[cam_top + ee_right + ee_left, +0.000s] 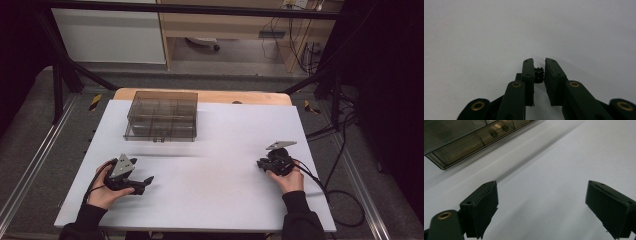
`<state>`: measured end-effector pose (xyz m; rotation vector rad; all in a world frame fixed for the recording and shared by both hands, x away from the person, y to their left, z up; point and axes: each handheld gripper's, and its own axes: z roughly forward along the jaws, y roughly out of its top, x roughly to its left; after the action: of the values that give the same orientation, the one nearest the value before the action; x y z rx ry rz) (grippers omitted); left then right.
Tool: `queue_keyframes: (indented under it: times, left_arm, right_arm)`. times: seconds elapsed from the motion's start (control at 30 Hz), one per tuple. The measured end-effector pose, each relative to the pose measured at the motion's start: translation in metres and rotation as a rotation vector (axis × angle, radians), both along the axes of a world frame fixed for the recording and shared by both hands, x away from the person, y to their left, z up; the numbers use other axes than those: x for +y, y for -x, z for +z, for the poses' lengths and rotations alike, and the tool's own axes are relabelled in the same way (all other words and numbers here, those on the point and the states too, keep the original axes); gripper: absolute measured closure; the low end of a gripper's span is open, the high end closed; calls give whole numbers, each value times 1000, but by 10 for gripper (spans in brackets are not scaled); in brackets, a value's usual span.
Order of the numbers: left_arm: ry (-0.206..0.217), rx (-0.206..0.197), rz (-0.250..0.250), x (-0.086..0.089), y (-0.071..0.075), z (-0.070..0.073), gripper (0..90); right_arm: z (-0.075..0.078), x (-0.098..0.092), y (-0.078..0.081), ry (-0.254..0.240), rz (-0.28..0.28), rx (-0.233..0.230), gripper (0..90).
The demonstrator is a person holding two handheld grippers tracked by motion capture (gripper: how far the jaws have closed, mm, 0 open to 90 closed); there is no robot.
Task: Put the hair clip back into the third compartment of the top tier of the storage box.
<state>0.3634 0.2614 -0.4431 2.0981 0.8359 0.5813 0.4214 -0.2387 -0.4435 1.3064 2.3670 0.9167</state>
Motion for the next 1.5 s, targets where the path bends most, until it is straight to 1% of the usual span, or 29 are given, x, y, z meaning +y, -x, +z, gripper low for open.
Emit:
queue_keyframes:
  times: [0.7,1.07,1.27,1.37,1.5]
  left_arm:
    - [-1,0,-1,0,0,0,108]
    - [1,3,-1,0,0,0,108]
    - [2,4,-1,0,0,0,108]
    - [2,4,-1,0,0,0,108]
    - [1,4,-1,0,0,0,108]
  right_arm:
    - [1,0,0,6,2,9,802]
    - [3,-2,1,3,3,0,802]
    - [5,-3,2,2,9,2,802]
    - [7,-4,3,-6,8,-8,802]
    - [8,-4,4,-10,7,-10,802]
